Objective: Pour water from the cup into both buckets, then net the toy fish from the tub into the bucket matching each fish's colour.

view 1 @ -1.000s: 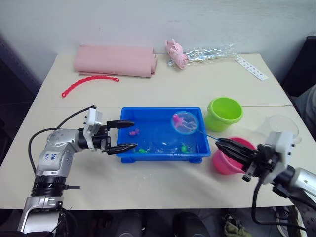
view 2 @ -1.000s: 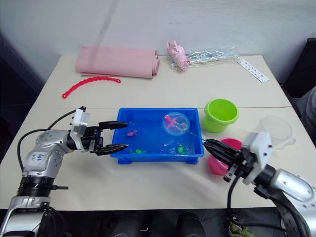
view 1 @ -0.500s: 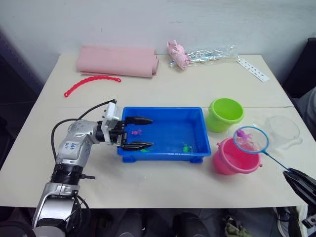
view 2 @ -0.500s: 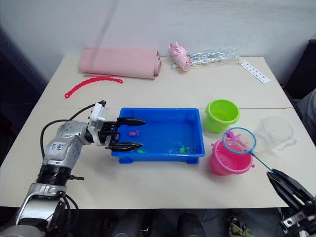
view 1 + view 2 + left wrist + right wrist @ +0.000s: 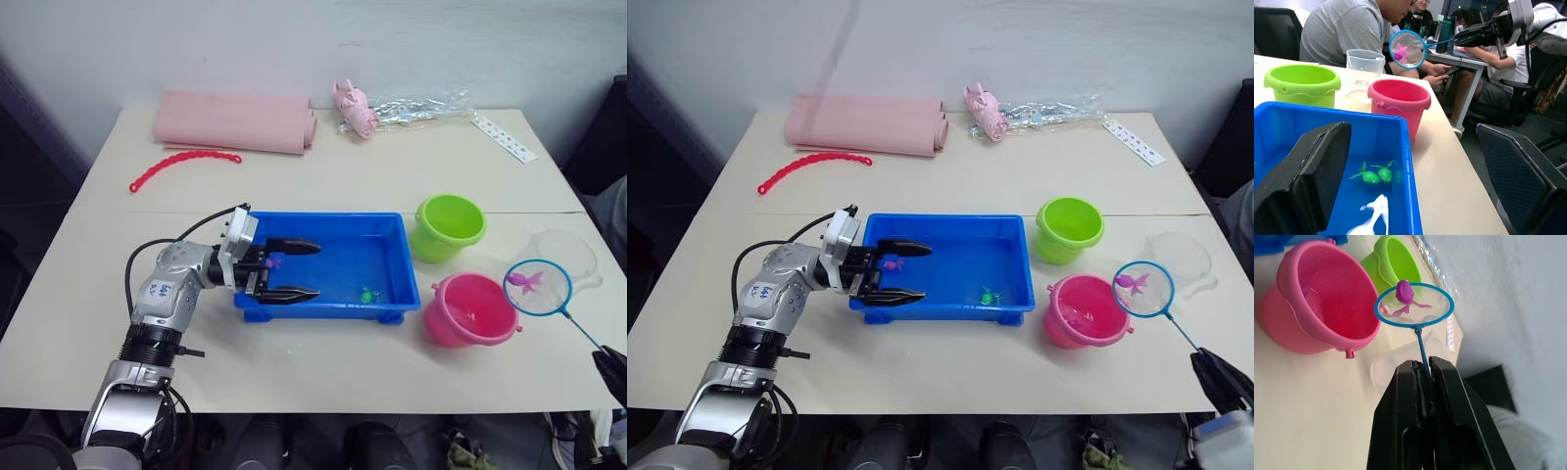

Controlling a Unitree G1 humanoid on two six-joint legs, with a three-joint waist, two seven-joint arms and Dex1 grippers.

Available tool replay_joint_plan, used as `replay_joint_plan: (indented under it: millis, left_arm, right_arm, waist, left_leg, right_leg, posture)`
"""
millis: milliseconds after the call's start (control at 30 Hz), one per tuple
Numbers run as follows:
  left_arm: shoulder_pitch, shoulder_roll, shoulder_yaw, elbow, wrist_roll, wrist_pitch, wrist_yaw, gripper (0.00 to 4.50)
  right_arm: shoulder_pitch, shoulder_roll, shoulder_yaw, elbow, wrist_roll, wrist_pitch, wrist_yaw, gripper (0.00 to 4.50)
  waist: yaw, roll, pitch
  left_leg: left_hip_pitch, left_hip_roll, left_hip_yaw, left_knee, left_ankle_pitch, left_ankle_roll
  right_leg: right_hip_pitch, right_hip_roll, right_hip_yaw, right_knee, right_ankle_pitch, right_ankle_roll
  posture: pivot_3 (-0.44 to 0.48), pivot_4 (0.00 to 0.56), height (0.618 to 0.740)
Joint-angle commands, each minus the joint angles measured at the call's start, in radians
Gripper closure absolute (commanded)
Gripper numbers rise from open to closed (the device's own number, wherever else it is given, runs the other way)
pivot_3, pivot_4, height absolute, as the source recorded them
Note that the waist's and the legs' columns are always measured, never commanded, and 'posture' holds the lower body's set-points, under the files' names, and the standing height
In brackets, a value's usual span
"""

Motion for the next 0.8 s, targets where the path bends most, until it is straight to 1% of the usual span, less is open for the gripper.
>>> replay_joint_plan:
  millis: [33,67,133,200,333,467,533,633,800]
  left_arm:
    - [0.008,-0.011,0.004,-0.037,-0.007,-0.010,0.010,0.03]
    - [0.015,-0.015,0.002,-0.044,-0.006,-0.010,0.017,0.03]
    - [0.021,-0.019,0.001,-0.053,-0.005,-0.010,0.025,0.03]
    - [0.023,-0.020,0.001,-0.055,-0.004,-0.009,0.028,0.03]
    - [0.028,-0.031,0.000,-0.053,0.000,-0.019,0.039,0.03]
    - [0.014,-0.036,0.005,-0.014,0.012,-0.046,0.037,0.03]
    - [0.015,-0.037,0.005,-0.011,0.012,-0.050,0.036,0.03]
    - [0.017,-0.038,0.009,-0.004,0.012,-0.058,0.038,0.03]
    - [0.020,-0.028,0.024,0.006,0.009,-0.064,0.040,0.03]
  right_arm:
    - [-0.004,-0.031,-0.020,0.028,-0.228,-0.228,-0.090,4.50]
    - [-0.011,-0.044,-0.049,0.025,-0.320,-0.302,-0.120,4.50]
    - [-0.017,-0.056,-0.080,0.024,-0.427,-0.378,-0.172,4.50]
    - [-0.014,-0.059,-0.084,0.029,-0.468,-0.401,-0.212,4.50]
    - [-0.065,-0.046,-0.138,0.059,-0.572,-0.419,-0.359,4.50]
    - [-0.062,-0.063,-0.135,0.060,-0.635,-0.442,-0.424,4.50]
    - [-0.054,-0.057,-0.136,0.057,-0.653,-0.414,-0.448,4.50]
    - [-0.035,-0.047,-0.110,0.067,-0.587,-0.348,-0.460,4.50]
    - [0.084,-0.072,0.148,0.001,-0.132,-0.122,-0.333,4.50]
  waist:
    - [0.000,0.000,0.000]
    - [0.000,0.000,0.000]
    - [0.000,0.001,0.000]
    - [0.001,0.001,0.000]
    - [0.000,0.001,0.000]
    - [0.000,0.001,-0.001]
    - [-0.001,0.001,-0.001]
    - [0.000,0.001,-0.001]
    - [-0.001,0.001,-0.001]
  left_leg:
    - [0.000,0.000,0.000,0.000,0.000,0.000]
    - [0.000,0.000,0.000,0.000,0.000,0.000]
    - [0.000,0.000,0.000,0.001,0.000,0.000]
    - [0.000,0.000,0.000,0.001,0.000,0.000]
    - [0.000,0.000,0.000,0.001,0.001,-0.001]
    - [0.001,0.000,0.000,0.000,0.001,-0.001]
    - [0.001,0.000,0.000,0.000,0.001,-0.001]
    - [0.001,0.000,0.000,0.000,0.001,-0.001]
    - [0.001,0.000,0.000,0.000,0.001,-0.001]
  right_leg:
    - [0.000,0.000,0.000,0.000,0.000,0.000]
    - [0.000,0.000,0.000,0.000,0.000,0.000]
    - [0.000,0.000,0.000,0.000,0.000,0.000]
    - [0.000,0.000,0.000,0.000,0.000,0.000]
    - [0.000,0.000,0.001,0.000,0.000,0.000]
    - [0.001,0.000,0.001,0.000,0.000,-0.001]
    - [0.000,0.000,0.001,0.001,0.000,-0.001]
    - [0.001,0.000,0.001,0.001,0.000,-0.001]
    - [0.001,0.000,0.001,0.001,0.000,-0.001]
  posture:
    - [0.000,0.150,0.740]
    - [0.000,0.150,0.740]
    - [0.000,0.150,0.740]
    - [0.000,0.150,0.740]
    - [0.000,0.150,0.740]
    - [0.000,0.150,0.740]
    - [0.000,0.150,0.740]
    - [0.000,0.150,0.740]
    - [0.000,0.150,0.740]
